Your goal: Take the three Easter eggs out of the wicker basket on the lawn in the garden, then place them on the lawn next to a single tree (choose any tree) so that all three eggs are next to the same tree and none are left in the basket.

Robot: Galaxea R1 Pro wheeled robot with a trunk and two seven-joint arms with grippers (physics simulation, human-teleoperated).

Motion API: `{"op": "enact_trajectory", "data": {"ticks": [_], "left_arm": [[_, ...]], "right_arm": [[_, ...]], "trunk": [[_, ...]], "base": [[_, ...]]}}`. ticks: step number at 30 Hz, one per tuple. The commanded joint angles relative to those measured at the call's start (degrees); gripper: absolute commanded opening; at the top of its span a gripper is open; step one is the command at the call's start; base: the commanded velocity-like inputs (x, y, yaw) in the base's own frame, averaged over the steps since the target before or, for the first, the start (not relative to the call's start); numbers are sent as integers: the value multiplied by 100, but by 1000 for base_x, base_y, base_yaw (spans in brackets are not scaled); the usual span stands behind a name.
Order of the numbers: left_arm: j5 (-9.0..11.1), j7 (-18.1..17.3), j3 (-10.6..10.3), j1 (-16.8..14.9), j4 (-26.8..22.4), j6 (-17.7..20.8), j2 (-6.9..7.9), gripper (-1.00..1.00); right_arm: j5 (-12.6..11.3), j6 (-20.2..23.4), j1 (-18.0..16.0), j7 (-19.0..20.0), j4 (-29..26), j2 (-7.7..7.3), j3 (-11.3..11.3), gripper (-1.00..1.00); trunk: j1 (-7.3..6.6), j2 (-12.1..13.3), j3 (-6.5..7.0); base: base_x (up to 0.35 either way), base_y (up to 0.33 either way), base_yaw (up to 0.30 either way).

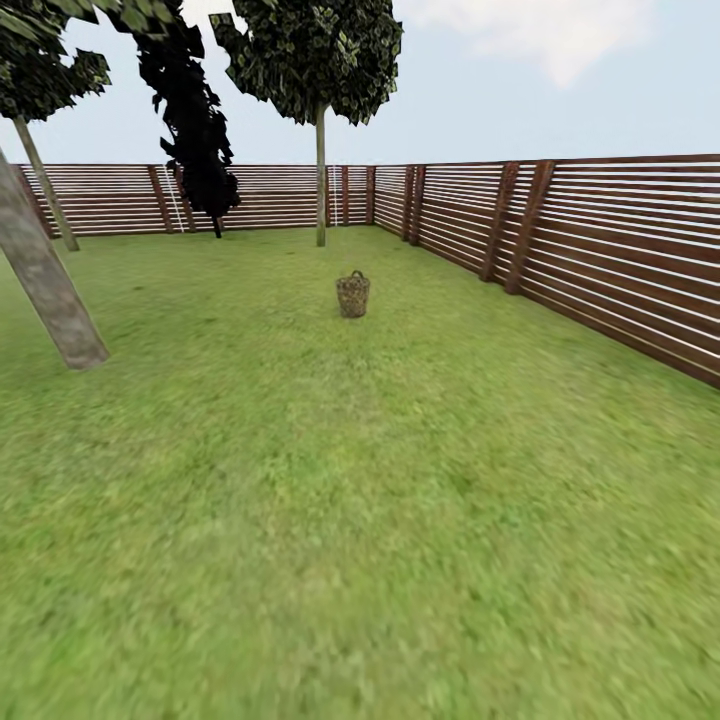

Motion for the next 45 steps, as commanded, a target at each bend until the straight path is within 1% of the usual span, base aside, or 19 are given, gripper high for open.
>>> {"op": "enact_trajectory", "data": {"ticks": [1, 45], "left_arm": [[5, 0, 37, 5, -16, 13, -2, 100], [-4, 12, 36, 5, -16, 16, -10, 100]], "right_arm": [[50, -15, -3, 0, 5, -4, 8, 100], [60, -24, -3, -5, 9, -26, 8, 100]], "trunk": [[4, -2, -4], [4, -2, -4]], "base": [[340, 0, 0], [340, 0, 0]]}}
